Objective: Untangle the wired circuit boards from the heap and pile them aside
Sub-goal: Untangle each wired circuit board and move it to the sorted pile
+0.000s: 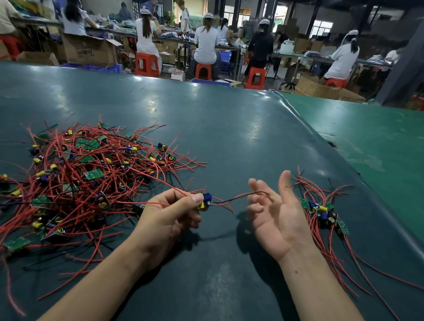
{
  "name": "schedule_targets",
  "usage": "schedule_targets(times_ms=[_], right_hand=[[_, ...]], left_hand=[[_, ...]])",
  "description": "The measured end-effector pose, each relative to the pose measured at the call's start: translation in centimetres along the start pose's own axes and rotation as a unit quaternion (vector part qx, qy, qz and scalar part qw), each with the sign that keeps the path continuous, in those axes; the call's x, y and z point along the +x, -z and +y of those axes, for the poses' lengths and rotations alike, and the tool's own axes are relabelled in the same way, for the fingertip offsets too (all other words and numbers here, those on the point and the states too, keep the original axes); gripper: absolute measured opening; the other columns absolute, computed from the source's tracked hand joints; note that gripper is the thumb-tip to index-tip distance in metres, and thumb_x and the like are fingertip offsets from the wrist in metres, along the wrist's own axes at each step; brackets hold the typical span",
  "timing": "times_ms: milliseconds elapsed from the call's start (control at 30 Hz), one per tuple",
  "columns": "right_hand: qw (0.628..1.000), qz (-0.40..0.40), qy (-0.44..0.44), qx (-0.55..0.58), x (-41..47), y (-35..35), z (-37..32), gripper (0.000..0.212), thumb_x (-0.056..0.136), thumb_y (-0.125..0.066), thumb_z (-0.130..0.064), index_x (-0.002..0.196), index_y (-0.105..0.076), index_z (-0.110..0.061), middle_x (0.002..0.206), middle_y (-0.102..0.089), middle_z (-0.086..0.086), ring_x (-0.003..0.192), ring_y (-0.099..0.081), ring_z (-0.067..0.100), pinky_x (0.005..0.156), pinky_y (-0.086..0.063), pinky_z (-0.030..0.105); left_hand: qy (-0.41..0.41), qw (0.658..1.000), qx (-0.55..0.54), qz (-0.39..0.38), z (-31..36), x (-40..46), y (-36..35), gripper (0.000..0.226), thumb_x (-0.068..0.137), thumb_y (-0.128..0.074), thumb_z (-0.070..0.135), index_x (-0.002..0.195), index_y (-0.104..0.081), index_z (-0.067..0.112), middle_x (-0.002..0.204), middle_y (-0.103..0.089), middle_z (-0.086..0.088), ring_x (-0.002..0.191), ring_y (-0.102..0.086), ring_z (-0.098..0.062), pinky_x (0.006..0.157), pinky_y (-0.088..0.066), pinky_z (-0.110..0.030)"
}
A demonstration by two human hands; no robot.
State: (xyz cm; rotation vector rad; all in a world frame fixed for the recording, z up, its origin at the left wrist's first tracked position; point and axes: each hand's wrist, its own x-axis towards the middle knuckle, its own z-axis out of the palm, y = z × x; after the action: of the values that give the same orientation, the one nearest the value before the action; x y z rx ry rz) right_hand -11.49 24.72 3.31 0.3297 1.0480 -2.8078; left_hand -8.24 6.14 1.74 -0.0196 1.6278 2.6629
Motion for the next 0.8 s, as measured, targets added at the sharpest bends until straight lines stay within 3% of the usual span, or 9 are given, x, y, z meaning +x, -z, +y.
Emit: schedule_targets(times_ms=[133,233,300,400,500,667,733,767,800], right_hand=[[0.992,-0.010,-0.058,-0.115,-0.8,-0.6,1.5,0.066,0.067,-0.074,-0.042,0.114,-0.051,-0.002,0.100,-0.064,0.012,0.055,-0.060,0.014,0.042,-0.047,0.020],[0.985,-0.001,-0.030,-0.172,-0.9,-0.9,2.2,0.070,0.072,-0.076,-0.037,0.130,-0.041,-0.018,0.097,-0.070,0.010,0.054,-0.062,0.015,0.042,-0.047,0.023],[0.967,0.012,0.062,-0.246,-0.6,-0.8,2.6,0.073,0.084,-0.073,-0.031,0.144,-0.031,-0.026,0.082,-0.072,0.003,0.052,-0.059,0.013,0.043,-0.044,0.023],[0.869,0.013,0.283,-0.407,-0.8,-0.3,3.2,0.063,0.092,-0.067,-0.031,0.144,-0.033,-0.039,0.068,-0.063,0.001,0.062,-0.061,0.017,0.057,-0.048,0.029],[0.860,-0.016,0.322,-0.396,-1.2,-0.4,3.5,0.037,0.091,-0.065,-0.038,0.124,-0.050,-0.041,0.062,-0.060,0.001,0.057,-0.060,0.012,0.060,-0.045,0.033],[0.768,0.003,0.475,-0.430,-1.5,-0.4,3.6,0.060,0.093,-0.060,-0.037,0.143,-0.029,-0.046,0.075,-0.057,-0.010,0.045,-0.042,0.013,0.045,-0.041,0.028],[0.742,-0.013,0.525,-0.416,-1.7,-0.2,3.6,0.039,0.095,-0.055,-0.043,0.133,-0.046,-0.038,0.073,-0.053,-0.006,0.046,-0.043,0.013,0.044,-0.040,0.030],[0.746,-0.025,0.523,-0.412,-1.8,-0.3,3.6,0.028,0.095,-0.053,-0.049,0.117,-0.056,-0.032,0.070,-0.053,-0.001,0.048,-0.045,0.016,0.045,-0.039,0.032],[0.760,-0.035,0.499,-0.414,-2.0,-0.5,3.7,0.033,0.093,-0.052,-0.056,0.098,-0.062,-0.024,0.067,-0.053,0.003,0.049,-0.046,0.019,0.046,-0.039,0.033]], left_hand=[[-0.003,0.999,-0.018,0.026,0.2,0.1,-0.1,0.014,0.068,-0.072,0.015,0.071,-0.060,0.009,0.072,-0.066,-0.010,0.050,-0.053,-0.014,0.052,-0.045,-0.021],[-0.014,0.999,-0.020,0.035,0.3,0.1,-0.1,0.012,0.069,-0.071,0.015,0.072,-0.061,0.010,0.067,-0.066,-0.004,0.050,-0.052,-0.013,0.052,-0.046,-0.020],[-0.031,0.998,-0.030,0.039,0.4,0.1,-0.1,0.008,0.070,-0.070,0.014,0.072,-0.062,0.011,0.063,-0.063,-0.002,0.049,-0.052,-0.013,0.053,-0.046,-0.021],[-0.054,0.996,-0.062,0.046,0.6,0.1,0.1,0.004,0.070,-0.068,0.015,0.072,-0.064,0.014,0.063,-0.061,-0.002,0.050,-0.051,-0.012,0.053,-0.048,-0.022],[-0.055,0.995,-0.074,0.043,0.6,0.0,0.1,0.010,0.071,-0.067,0.015,0.079,-0.062,0.013,0.066,-0.063,-0.001,0.051,-0.053,-0.011,0.054,-0.050,-0.022],[-0.065,0.995,-0.062,0.044,0.5,0.1,0.2,0.009,0.073,-0.066,0.013,0.082,-0.062,0.013,0.069,-0.066,-0.001,0.052,-0.054,-0.010,0.054,-0.050,-0.020],[-0.075,0.995,-0.057,0.038,0.5,0.1,0.4,0.010,0.073,-0.066,0.012,0.083,-0.061,0.012,0.069,-0.066,-0.001,0.052,-0.054,-0.011,0.053,-0.049,-0.020],[-0.079,0.995,-0.057,0.028,0.5,0.1,0.3,0.010,0.073,-0.066,0.012,0.082,-0.061,0.012,0.069,-0.065,-0.001,0.051,-0.054,-0.011,0.053,-0.049,-0.020],[-0.080,0.995,-0.060,0.016,0.4,0.1,0.3,0.010,0.073,-0.066,0.011,0.081,-0.061,0.011,0.069,-0.065,-0.001,0.051,-0.054,-0.011,0.053,-0.049,-0.021]])
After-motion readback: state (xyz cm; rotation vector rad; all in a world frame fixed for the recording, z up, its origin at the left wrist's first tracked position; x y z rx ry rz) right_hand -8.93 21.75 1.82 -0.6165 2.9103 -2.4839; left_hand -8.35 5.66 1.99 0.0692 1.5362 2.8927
